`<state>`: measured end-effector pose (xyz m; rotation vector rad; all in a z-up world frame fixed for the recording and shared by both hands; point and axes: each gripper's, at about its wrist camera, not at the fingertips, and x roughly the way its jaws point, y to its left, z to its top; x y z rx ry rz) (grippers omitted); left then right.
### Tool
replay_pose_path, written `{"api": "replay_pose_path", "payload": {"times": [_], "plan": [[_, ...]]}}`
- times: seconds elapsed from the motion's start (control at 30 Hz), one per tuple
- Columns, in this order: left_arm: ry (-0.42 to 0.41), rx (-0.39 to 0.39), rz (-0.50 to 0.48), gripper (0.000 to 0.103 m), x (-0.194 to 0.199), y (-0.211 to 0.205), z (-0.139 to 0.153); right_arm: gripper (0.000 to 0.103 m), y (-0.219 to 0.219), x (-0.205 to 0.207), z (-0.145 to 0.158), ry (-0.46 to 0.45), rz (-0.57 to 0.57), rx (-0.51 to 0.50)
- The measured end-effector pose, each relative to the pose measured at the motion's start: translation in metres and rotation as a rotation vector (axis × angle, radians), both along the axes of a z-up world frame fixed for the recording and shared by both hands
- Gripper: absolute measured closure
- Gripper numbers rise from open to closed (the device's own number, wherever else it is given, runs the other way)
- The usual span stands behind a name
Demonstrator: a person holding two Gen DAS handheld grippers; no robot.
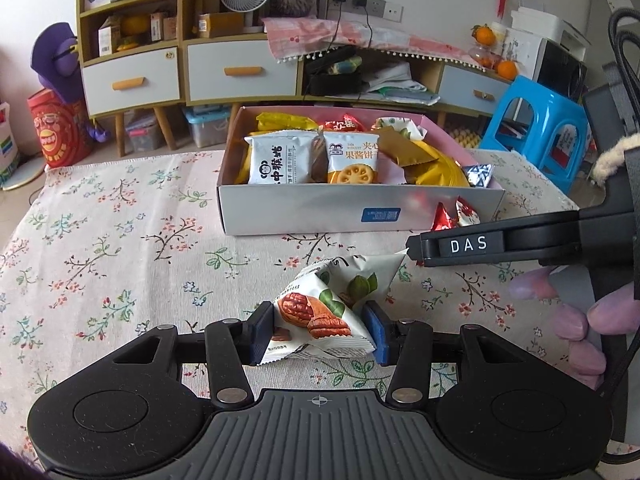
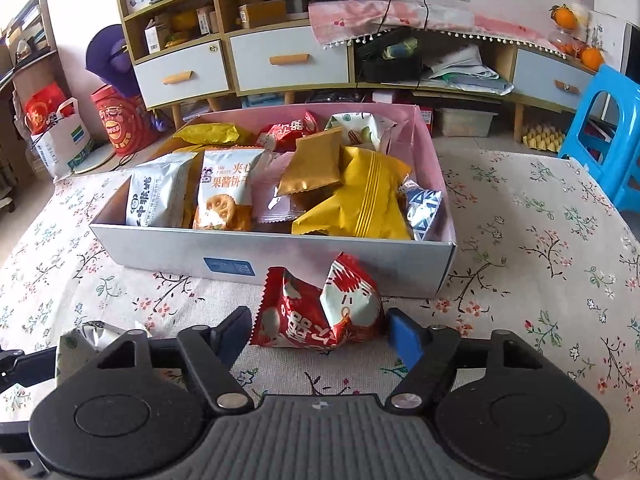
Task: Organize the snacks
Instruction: 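Grasp the pecan snack bag with left tool while right tool grasps red candy bag, then lift and carry pecan bag in left tool to box while right tool carries red bag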
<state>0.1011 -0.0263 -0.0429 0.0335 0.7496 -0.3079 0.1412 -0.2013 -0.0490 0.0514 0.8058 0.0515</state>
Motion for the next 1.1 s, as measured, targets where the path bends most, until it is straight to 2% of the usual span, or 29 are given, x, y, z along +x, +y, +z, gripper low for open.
{"api": "replay_pose_path", "payload": {"times": [0.17, 0.23, 0.43, 0.63, 1.1], "plan": [[-0.005, 0.009, -0.005, 0.056, 0.000, -0.001, 0.000, 0.047, 0.001, -0.001, 0.001, -0.004, 0.006, -0.002], [-0.007, 0.011, -0.007, 0.056, 0.000, -0.001, -0.001, 0.053, 0.000, -0.001, 0.001, -0.002, 0.016, 0.001], [-0.013, 0.013, -0.014, 0.056, -0.001, 0.000, -0.001, 0.062, -0.003, -0.004, 0.003, 0.003, 0.030, 0.021], [-0.007, 0.009, -0.010, 0.056, -0.003, 0.004, 0.000, 0.065, -0.011, -0.009, 0.006, 0.017, 0.039, 0.047], [0.061, -0.048, 0.047, 0.059, -0.002, 0.021, 0.009, 0.065, -0.021, -0.025, 0.023, 0.034, 0.068, 0.109]]}}
